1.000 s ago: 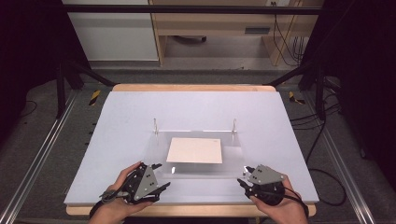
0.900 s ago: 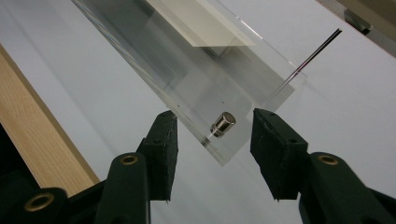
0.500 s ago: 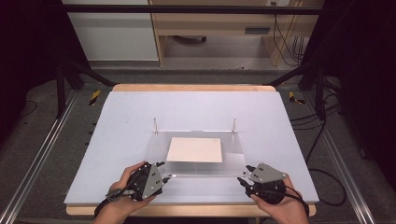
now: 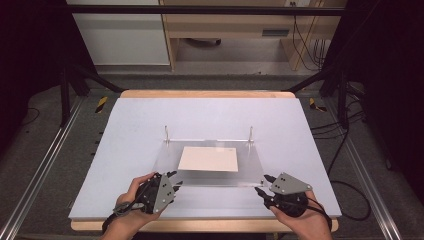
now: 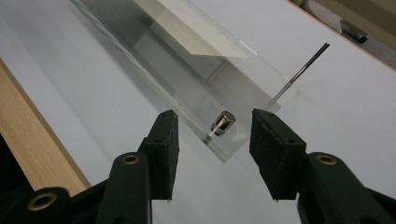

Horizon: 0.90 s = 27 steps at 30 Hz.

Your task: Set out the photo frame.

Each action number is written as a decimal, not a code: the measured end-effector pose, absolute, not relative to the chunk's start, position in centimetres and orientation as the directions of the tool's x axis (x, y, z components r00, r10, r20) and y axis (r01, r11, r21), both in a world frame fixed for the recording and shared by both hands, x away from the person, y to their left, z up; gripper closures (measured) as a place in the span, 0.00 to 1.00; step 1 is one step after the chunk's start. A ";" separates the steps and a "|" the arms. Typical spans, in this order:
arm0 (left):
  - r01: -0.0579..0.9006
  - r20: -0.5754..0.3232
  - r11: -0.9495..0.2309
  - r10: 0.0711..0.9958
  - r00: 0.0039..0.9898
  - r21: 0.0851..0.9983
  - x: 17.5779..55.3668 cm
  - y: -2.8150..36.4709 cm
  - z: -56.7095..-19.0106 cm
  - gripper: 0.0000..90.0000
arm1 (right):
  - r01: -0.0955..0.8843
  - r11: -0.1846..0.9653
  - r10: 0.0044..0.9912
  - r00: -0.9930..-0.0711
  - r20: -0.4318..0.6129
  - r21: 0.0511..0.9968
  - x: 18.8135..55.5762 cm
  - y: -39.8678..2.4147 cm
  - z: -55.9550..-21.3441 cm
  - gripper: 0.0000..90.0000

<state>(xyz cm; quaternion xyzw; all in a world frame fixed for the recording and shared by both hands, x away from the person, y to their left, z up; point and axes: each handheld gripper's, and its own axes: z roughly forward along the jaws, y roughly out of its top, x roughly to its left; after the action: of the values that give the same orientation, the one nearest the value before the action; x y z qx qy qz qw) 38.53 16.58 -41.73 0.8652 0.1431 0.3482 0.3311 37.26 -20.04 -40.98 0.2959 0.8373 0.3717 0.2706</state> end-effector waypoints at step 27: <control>0.089 0.394 -0.668 0.535 0.748 0.739 42.5 17.1 -36.4 0.71 | 0.176 0.531 0.670 -0.686 -0.284 0.829 41.5 -19.8 -37.5 0.65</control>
<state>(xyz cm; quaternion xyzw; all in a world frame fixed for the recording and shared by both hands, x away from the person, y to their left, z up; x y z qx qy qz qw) 42.54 17.09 -36.41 0.8605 0.1811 0.3057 0.3650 41.46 -19.81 -37.48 0.2575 0.8213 0.4101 0.3015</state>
